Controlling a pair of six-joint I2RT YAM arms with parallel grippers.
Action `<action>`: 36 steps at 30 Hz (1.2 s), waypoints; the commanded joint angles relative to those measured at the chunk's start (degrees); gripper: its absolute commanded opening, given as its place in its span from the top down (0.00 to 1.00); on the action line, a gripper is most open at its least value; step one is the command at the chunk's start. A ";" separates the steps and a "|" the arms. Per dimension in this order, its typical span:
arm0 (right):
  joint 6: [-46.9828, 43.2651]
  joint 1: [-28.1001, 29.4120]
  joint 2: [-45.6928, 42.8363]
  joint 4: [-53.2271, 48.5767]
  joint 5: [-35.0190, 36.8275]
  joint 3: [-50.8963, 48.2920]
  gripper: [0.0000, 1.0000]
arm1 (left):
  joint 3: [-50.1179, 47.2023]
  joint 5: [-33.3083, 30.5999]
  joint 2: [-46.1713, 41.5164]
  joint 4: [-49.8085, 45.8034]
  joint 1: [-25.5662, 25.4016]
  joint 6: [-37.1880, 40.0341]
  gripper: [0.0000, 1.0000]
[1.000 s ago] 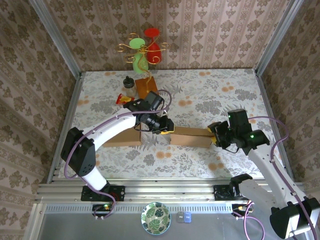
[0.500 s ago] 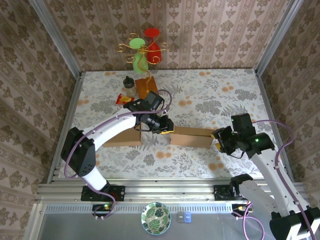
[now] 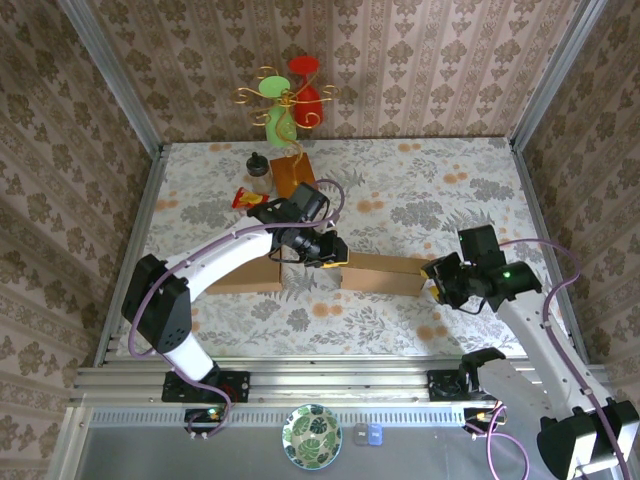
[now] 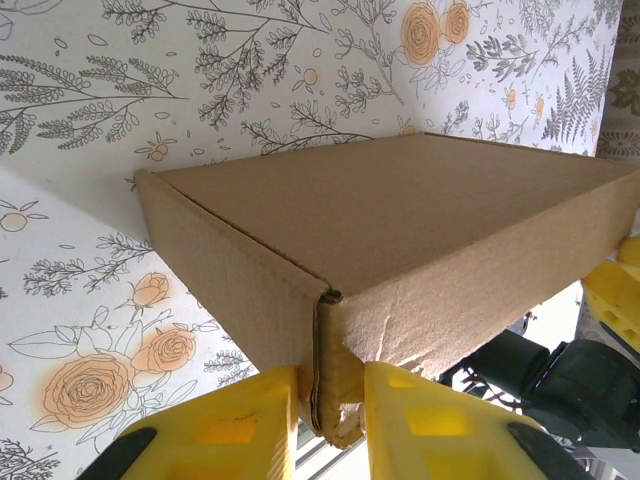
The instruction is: Fold the paper box
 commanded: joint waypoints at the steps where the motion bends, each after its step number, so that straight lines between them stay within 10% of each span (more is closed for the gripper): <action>1: -2.32 -1.10 0.26 -1.93 2.17 -3.63 0.59 | -1.53 -3.11 1.67 -2.97 -0.45 1.47 0.76; 10: -3.20 -2.27 -0.33 -3.37 1.63 -4.80 0.62 | -2.52 -3.98 1.03 -1.90 -0.53 3.05 0.77; 22: 4.35 -2.30 -2.77 7.29 -4.37 -0.22 0.15 | -6.56 -6.27 -1.82 4.69 -1.86 5.12 0.79; 36: 17.94 -2.31 -3.35 31.51 -8.51 -15.89 0.09 | -11.36 -9.67 -4.78 9.66 -4.05 7.74 0.79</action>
